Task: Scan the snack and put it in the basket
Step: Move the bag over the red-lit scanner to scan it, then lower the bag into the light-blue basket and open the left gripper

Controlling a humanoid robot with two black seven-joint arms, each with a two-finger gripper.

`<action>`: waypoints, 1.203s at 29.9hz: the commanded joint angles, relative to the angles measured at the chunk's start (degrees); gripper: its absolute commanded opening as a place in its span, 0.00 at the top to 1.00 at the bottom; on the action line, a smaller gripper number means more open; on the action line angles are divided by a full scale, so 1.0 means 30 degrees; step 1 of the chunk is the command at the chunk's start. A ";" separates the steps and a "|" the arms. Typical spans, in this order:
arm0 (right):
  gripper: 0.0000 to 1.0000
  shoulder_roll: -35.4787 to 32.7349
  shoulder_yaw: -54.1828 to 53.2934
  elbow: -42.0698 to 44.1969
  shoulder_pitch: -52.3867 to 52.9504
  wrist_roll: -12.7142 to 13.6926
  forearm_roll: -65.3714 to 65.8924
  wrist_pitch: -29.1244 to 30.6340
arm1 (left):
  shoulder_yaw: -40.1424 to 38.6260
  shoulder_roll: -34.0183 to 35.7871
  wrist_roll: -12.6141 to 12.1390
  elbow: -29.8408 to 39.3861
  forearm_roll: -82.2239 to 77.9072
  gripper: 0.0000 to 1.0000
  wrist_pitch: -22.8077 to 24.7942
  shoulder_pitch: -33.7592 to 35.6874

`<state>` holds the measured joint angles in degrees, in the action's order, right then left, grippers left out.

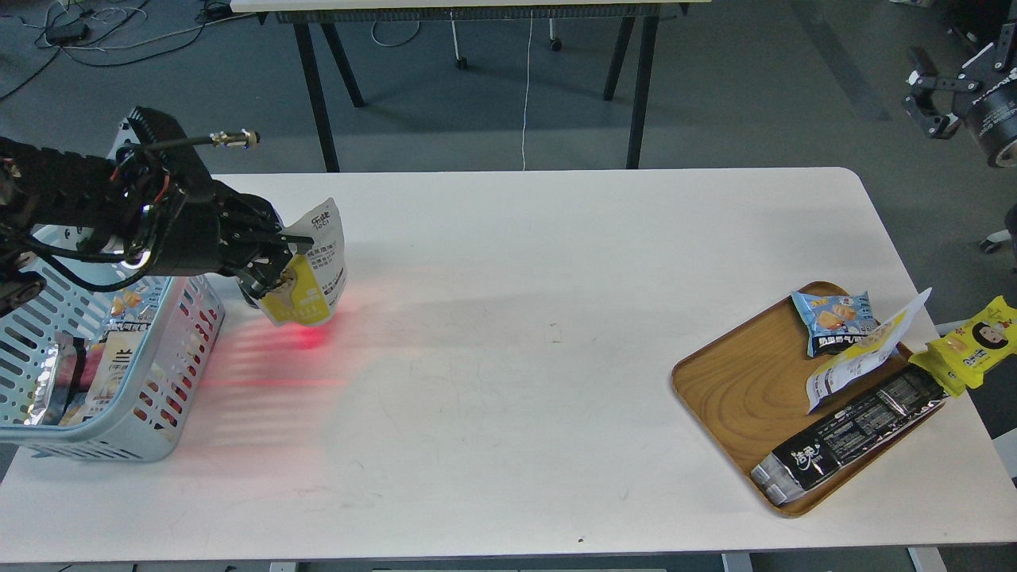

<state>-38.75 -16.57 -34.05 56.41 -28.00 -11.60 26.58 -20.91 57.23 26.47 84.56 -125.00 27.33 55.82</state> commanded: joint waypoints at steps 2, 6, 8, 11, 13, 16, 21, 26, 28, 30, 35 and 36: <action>0.01 -0.0061 -0.0012 0.0012 0.0005 0.0000 0.0000 0.0281 | -0.0294 0.0198 0.0257 0.0376 0.0000 1.00 0.0001 0.0054; 0.01 -0.0119 -0.0012 0.0041 0.0005 0.0000 0.0001 0.0340 | -0.1933 0.1017 0.0228 0.1840 0.0000 1.00 0.0223 0.0054; 0.01 -0.0149 -0.0012 0.0041 0.0005 0.0000 0.0001 0.0340 | -0.2665 0.1690 0.0286 0.2252 0.0000 1.00 0.0223 0.0054; 0.01 -0.0149 0.0017 0.0041 0.0005 0.0000 0.0001 0.0369 | -0.3866 0.2511 0.0509 0.2341 0.0000 1.00 0.0223 0.0054; 0.01 -0.0149 -0.0012 0.0041 0.0034 0.0000 0.0001 0.0340 | -0.4862 0.3242 0.0509 0.2312 0.0000 1.00 0.0223 0.0054; 0.01 -0.0149 -0.0012 0.0041 0.0034 0.0000 0.0001 0.0369 | -0.5539 0.4880 0.0509 0.2195 0.0153 1.00 0.0223 0.0054; 0.01 -0.0178 0.0017 0.0042 0.0239 0.0000 0.0001 0.0369 | -0.5335 0.7461 0.0509 0.1289 0.0561 1.00 0.0148 -0.0092; 0.01 -0.0178 0.0017 0.0041 0.0356 0.0000 0.0001 0.0369 | -0.4402 0.8607 0.0509 0.0000 0.0710 1.00 -0.0114 -0.0180; 0.01 -0.0178 0.0017 0.0041 0.0473 0.0000 0.0001 0.0369 | -0.3523 0.8637 0.0509 -0.0615 0.0710 1.00 -0.0757 -0.0180; 0.01 -0.0178 0.0017 0.0041 0.0474 0.0000 0.0001 0.0369 | -0.2003 0.8608 0.0509 -0.1084 0.0739 1.00 -0.1635 -0.0180; 0.01 -0.0178 0.0017 0.0070 0.0590 0.0000 0.0030 0.0369 | 0.0814 0.8607 0.0509 -0.1321 0.0739 1.00 -0.3454 -0.0180; 0.01 -0.0207 0.0046 0.0100 0.0649 0.0000 0.0059 0.0398 | 0.0991 0.8607 0.0509 -0.1321 0.0739 1.00 -0.3543 -0.0180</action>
<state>-39.30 -16.52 -33.93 58.02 -28.00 -11.53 27.69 -20.76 83.03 28.00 80.70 -122.82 18.54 55.28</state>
